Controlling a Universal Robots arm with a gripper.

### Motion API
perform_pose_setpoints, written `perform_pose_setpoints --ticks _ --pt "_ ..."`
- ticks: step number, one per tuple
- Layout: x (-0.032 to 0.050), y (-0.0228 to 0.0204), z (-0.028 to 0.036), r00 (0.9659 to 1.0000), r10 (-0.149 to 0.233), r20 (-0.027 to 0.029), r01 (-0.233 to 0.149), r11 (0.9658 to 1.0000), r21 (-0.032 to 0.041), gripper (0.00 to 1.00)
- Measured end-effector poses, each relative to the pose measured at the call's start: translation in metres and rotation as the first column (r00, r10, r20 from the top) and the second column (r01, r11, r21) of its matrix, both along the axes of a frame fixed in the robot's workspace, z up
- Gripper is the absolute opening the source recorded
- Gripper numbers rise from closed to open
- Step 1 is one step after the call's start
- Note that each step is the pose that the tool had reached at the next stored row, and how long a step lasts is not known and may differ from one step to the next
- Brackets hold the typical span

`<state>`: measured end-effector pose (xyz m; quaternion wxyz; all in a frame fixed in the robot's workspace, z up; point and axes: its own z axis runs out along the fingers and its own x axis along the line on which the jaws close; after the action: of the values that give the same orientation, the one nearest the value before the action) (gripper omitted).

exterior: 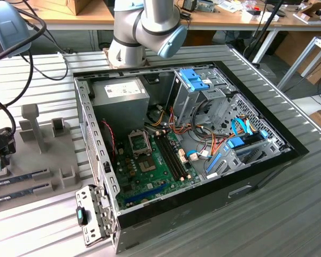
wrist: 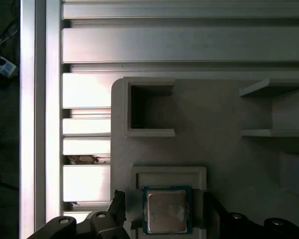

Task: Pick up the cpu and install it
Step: 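Pick up the cpu and move it towards the insertion slot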

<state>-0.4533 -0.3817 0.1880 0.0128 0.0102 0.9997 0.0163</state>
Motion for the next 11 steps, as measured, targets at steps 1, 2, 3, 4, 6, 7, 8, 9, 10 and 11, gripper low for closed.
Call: perform_pose_setpoints --ticks 1,2,3,4,6,7,8,9,10,11 --pt "0.0002 0.0 0.0 1.0 0.0 0.0 0.0 1.0 0.0 0.72" --pt "0.0006 0.0 0.0001 1.0 0.0 0.0 0.0 1.0 0.0 0.72" --pt "0.001 0.0 0.0001 1.0 0.0 -0.0001 0.0 1.0 -0.0001 0.72" --pt "0.0013 0.0 0.0 1.0 0.0 0.0 0.0 1.0 0.0 0.72" --pt "0.0015 -0.0001 0.0 1.0 0.0 -0.0001 0.0 1.0 -0.0001 0.72" --pt "0.0015 -0.0001 0.0001 1.0 0.0 -0.0001 0.0 1.0 -0.0001 0.72" --pt "0.0016 0.0 0.0001 1.0 0.001 0.0 -0.001 1.0 -0.0001 0.72" --pt "0.0015 0.0 0.0001 1.0 0.001 0.0 -0.001 1.0 -0.0001 0.72" --pt "0.0015 0.0 0.0001 1.0 0.001 -0.0001 -0.001 1.0 -0.0001 0.72" --pt "0.0015 0.0 0.0 1.0 0.001 0.0 -0.001 1.0 0.0 0.72"
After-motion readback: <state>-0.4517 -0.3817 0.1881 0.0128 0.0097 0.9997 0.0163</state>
